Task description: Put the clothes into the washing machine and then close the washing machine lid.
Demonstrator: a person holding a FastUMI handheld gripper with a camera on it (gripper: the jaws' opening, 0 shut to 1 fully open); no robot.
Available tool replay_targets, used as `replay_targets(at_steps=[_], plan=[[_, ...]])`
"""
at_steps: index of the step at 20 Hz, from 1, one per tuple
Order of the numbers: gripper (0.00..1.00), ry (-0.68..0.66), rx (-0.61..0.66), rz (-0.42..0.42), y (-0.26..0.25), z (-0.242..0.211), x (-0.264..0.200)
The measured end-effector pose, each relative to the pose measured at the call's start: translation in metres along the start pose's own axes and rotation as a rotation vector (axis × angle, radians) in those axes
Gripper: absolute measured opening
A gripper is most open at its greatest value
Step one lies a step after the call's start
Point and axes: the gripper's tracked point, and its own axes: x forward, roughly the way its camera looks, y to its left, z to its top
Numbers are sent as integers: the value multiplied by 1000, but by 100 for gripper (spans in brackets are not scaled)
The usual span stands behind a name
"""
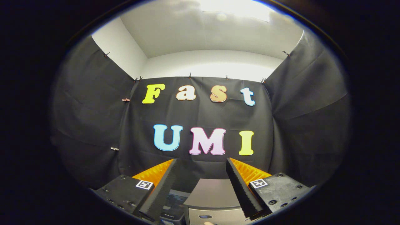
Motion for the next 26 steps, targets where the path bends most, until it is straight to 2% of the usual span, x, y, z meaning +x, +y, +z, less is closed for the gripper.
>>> replay_targets(at_steps=[10, 16, 26], plan=[[96, -42, -13, -47, -11, 8, -52], [97, -26, -56, -50, -9, 4, -55], [97, 2, -39, -87, -22, 1, -53]])
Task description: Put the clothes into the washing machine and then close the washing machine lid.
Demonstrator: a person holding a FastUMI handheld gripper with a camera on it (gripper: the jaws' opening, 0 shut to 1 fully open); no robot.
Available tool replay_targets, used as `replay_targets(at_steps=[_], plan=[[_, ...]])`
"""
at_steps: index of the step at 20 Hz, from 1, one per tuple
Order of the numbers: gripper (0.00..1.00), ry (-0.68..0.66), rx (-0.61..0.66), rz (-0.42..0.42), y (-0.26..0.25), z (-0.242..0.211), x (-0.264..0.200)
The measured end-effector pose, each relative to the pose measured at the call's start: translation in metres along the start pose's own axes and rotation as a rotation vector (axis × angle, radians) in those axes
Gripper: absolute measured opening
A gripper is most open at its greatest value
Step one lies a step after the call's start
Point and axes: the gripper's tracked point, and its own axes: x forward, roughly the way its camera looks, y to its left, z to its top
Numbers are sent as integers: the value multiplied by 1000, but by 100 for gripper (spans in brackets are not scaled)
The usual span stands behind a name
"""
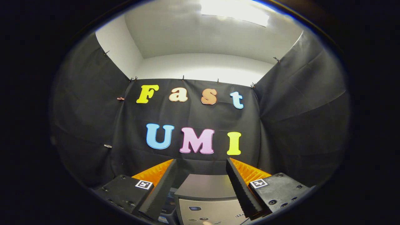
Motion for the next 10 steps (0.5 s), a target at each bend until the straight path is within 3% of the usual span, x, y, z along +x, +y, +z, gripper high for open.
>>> replay_targets(at_steps=[10], plan=[[97, 17, -6, 6, -1, -3, 2]])
